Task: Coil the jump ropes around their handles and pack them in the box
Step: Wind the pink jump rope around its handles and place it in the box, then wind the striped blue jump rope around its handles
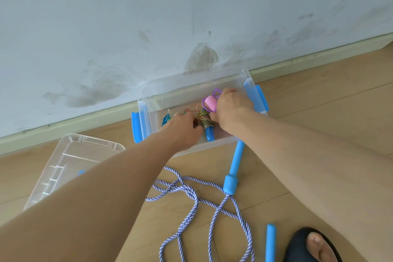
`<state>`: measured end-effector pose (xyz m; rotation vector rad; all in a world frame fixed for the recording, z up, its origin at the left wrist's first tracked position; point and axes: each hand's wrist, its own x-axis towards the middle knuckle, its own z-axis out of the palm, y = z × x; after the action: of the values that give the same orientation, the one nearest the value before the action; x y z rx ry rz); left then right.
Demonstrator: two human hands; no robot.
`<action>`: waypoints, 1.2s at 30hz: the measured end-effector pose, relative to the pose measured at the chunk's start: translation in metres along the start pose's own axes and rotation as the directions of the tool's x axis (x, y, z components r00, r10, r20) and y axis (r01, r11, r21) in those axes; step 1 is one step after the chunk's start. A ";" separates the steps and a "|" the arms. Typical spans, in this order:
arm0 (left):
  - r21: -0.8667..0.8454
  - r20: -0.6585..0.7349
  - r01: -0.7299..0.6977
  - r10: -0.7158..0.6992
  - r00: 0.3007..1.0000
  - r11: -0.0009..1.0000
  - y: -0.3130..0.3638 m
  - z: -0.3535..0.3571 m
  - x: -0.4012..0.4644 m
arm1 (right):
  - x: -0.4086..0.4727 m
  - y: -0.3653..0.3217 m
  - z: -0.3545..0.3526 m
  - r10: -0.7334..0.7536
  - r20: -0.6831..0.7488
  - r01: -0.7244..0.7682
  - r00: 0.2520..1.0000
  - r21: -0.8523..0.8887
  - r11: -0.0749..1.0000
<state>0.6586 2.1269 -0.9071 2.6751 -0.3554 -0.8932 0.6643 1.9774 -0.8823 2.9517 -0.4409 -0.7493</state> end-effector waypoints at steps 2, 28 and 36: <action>0.056 -0.088 -0.046 0.051 0.995 0.997 0.010 -0.011 -0.015 | -0.020 0.002 -0.018 -0.098 -0.103 0.103 0.990 0.044 0.994; 0.127 0.270 -0.055 0.018 0.963 0.990 0.049 0.128 -0.121 | -0.202 0.076 0.163 -0.551 0.638 0.841 0.539 -0.448 0.304; 0.161 0.212 -0.068 0.032 0.977 0.985 0.047 0.143 -0.109 | -0.199 0.100 0.163 -0.573 0.642 0.855 0.510 -0.455 0.251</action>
<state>0.4801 2.0903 -0.9406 2.7133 -0.5670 -1.1816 0.3935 1.9412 -0.9215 2.0200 1.1448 -1.1545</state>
